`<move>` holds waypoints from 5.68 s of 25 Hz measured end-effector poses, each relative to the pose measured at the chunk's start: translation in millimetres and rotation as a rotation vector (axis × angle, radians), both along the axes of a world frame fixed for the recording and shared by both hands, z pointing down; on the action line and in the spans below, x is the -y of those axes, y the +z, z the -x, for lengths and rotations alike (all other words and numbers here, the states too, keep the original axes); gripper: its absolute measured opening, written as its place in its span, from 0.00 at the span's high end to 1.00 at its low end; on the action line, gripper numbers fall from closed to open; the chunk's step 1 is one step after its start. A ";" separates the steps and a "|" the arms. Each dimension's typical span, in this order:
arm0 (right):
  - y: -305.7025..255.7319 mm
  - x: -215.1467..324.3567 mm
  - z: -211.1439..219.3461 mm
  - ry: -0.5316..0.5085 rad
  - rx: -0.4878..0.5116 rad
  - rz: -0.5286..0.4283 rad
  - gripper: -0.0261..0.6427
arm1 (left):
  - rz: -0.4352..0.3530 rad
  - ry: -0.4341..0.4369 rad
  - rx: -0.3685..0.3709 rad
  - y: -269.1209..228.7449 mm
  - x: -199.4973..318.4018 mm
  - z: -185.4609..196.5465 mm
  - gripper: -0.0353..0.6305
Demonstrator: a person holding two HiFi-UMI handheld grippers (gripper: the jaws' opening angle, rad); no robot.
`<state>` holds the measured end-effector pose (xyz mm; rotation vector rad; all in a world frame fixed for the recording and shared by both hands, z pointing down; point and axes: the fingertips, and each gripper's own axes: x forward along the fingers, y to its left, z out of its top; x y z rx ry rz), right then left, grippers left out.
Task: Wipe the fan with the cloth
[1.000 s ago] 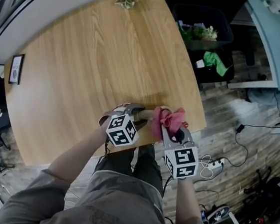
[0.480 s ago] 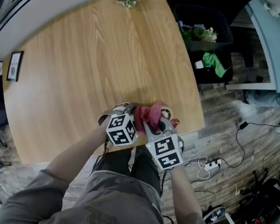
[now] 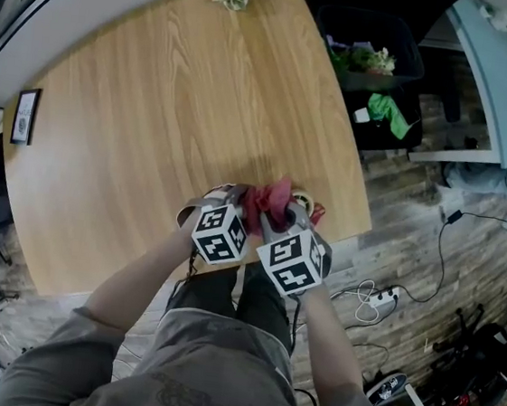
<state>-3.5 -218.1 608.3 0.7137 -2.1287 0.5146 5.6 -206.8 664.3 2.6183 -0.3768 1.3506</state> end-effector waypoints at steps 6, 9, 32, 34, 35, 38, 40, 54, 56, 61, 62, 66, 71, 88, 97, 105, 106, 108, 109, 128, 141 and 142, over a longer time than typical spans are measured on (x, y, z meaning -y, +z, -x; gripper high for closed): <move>-5.9 16.7 -34.5 0.142 0.018 -0.026 0.87 | 0.001 0.004 -0.001 -0.5 -0.4 -0.7 0.65; -8.4 26.2 -65.5 0.227 -0.009 -0.053 0.87 | 0.003 0.001 0.001 0.0 -0.2 -0.9 0.65; 0.2 5.3 -9.0 0.119 0.017 -0.064 0.87 | 0.001 0.003 -0.015 -0.2 -0.3 -1.4 0.65; -0.9 15.1 -18.1 0.159 0.022 -0.073 0.87 | 0.001 0.000 -0.013 -0.1 -0.4 -1.7 0.65; -2.5 19.6 -21.7 0.179 0.032 -0.074 0.87 | 0.002 -0.002 -0.012 0.0 -0.4 -1.3 0.65; -8.2 29.3 -37.9 0.247 0.038 -0.093 0.87 | 0.008 0.000 -0.011 -0.6 -1.0 0.2 0.65; -9.2 34.2 -57.7 0.316 0.021 -0.117 0.87 | 0.009 0.004 -0.012 -0.6 -1.4 0.1 0.65; -4.1 -25.0 -66.8 0.245 0.000 -0.052 0.87 | 0.016 -0.004 0.005 0.6 -1.1 1.0 0.65; 2.5 -32.5 -40.8 0.170 0.012 -0.040 0.87 | 0.014 -0.004 0.007 1.3 -1.1 -0.3 0.65; -4.9 -17.8 -2.4 0.110 0.059 -0.046 0.88 | 0.012 -0.007 0.002 0.3 -1.3 -1.4 0.65; -8.4 -11.2 0.7 0.119 0.088 -0.044 0.88 | 0.009 -0.007 0.004 0.0 -0.9 -1.3 0.65; -5.7 6.3 6.9 0.109 0.090 -0.057 0.88 | 0.010 -0.012 0.008 0.9 -0.8 -0.4 0.65; -3.3 30.8 -25.5 0.164 -0.025 -0.136 0.88 | 0.012 -0.013 0.008 0.4 -0.7 -1.1 0.65; -3.3 -11.5 -73.4 0.286 -0.085 -0.121 0.88 | 0.020 -0.023 0.022 2.3 0.2 -0.4 0.65; -13.0 -5.0 -12.4 0.198 0.047 -0.124 0.88 | 0.000 -0.077 0.045 2.2 3.3 3.7 0.64; -93.5 25.0 -36.5 0.344 0.243 -0.207 0.88 | -0.029 -0.176 0.036 -28.9 -3.8 38.3 0.41; -106.3 28.4 -39.9 0.360 0.270 -0.218 0.88 | -0.028 -0.198 0.017 -37.7 -3.7 41.9 0.41; -134.0 35.6 -46.2 0.380 0.312 -0.254 0.88 | -0.035 -0.245 -0.035 -61.1 0.7 46.7 0.42; -148.5 38.9 -49.0 0.386 0.328 -0.278 0.88 | -0.044 -0.270 -0.063 -74.8 4.7 49.0 0.45; -404.4 15.6 -67.4 0.394 0.500 -0.774 0.88 | -0.483 -0.476 -0.531 -379.8 47.8 80.8 0.66; -464.8 -22.4 -82.1 0.414 0.558 -0.879 0.88 | -0.591 -0.511 -0.617 -459.9 26.4 100.0 0.83; -464.8 -24.1 -81.4 0.413 0.559 -0.875 0.88 | -0.594 -0.510 -0.616 -461.0 25.1 100.4 0.85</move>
